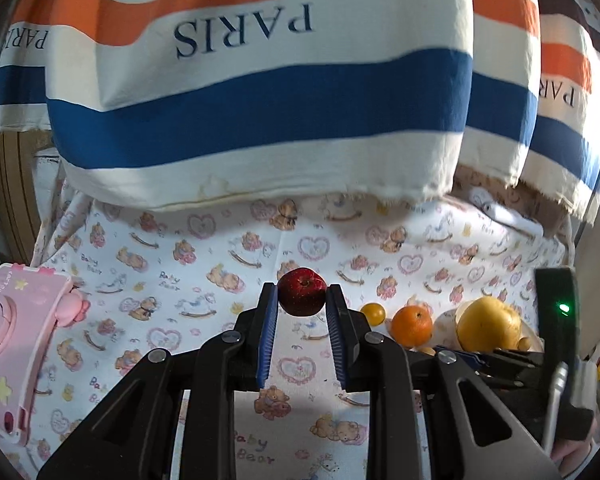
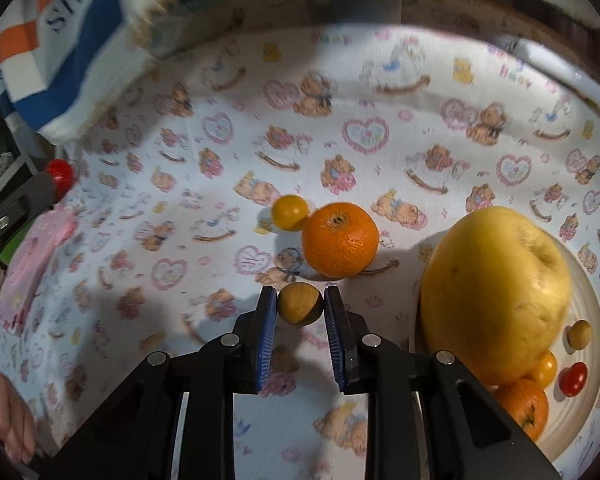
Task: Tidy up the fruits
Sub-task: 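Carry the red apple and tan fruit toward the white plate with both tools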
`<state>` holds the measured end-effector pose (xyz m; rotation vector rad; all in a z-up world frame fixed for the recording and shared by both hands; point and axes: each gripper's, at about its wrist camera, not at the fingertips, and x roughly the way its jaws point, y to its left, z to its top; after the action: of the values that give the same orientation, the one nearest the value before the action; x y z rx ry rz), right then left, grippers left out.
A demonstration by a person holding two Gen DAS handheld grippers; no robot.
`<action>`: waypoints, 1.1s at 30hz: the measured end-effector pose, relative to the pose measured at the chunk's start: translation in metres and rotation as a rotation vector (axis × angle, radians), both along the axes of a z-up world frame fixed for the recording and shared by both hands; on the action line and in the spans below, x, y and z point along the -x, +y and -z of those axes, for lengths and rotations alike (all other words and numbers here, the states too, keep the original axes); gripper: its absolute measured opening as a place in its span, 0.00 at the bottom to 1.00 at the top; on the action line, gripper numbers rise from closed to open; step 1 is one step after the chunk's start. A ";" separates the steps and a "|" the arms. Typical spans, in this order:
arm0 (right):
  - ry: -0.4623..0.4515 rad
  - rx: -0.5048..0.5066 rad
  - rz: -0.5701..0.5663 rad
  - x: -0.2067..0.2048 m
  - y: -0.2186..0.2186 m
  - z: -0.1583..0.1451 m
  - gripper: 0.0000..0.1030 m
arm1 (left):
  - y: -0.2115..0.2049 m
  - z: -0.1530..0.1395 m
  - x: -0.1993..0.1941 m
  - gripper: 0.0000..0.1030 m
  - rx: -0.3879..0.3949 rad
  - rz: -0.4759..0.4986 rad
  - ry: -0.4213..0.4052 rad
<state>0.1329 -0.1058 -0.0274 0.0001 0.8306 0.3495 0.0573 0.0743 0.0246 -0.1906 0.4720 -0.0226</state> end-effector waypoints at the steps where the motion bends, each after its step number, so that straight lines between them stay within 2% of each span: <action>1: -0.018 -0.002 0.000 0.004 -0.002 -0.004 0.25 | 0.002 -0.002 0.001 0.23 0.007 0.000 -0.005; 5: -0.085 -0.024 -0.022 0.024 -0.010 -0.021 0.25 | 0.001 -0.009 0.007 0.23 -0.018 -0.009 -0.042; 11: -0.156 -0.054 -0.027 0.051 -0.022 -0.032 0.25 | -0.011 -0.016 0.019 0.23 -0.047 0.035 -0.099; 17: -0.318 -0.040 -0.010 0.081 -0.050 -0.052 0.25 | -0.033 -0.016 0.032 0.23 -0.056 0.122 -0.156; 23: -0.382 -0.038 0.036 0.101 -0.082 -0.050 0.25 | -0.058 -0.004 0.040 0.23 -0.093 0.150 -0.204; 27: -0.479 -0.026 0.081 0.120 -0.107 -0.048 0.25 | -0.072 0.000 0.047 0.23 -0.137 0.178 -0.241; 29: -0.480 -0.047 0.089 0.121 -0.118 -0.047 0.25 | -0.078 0.002 0.048 0.23 -0.140 0.200 -0.240; 33: -0.472 -0.068 0.158 0.118 -0.136 -0.051 0.25 | -0.083 0.011 0.043 0.22 -0.077 0.267 -0.172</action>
<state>0.0150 -0.2420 0.0241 0.0450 0.3479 0.2151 0.0145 -0.0088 0.0132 -0.0481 0.3233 -0.2796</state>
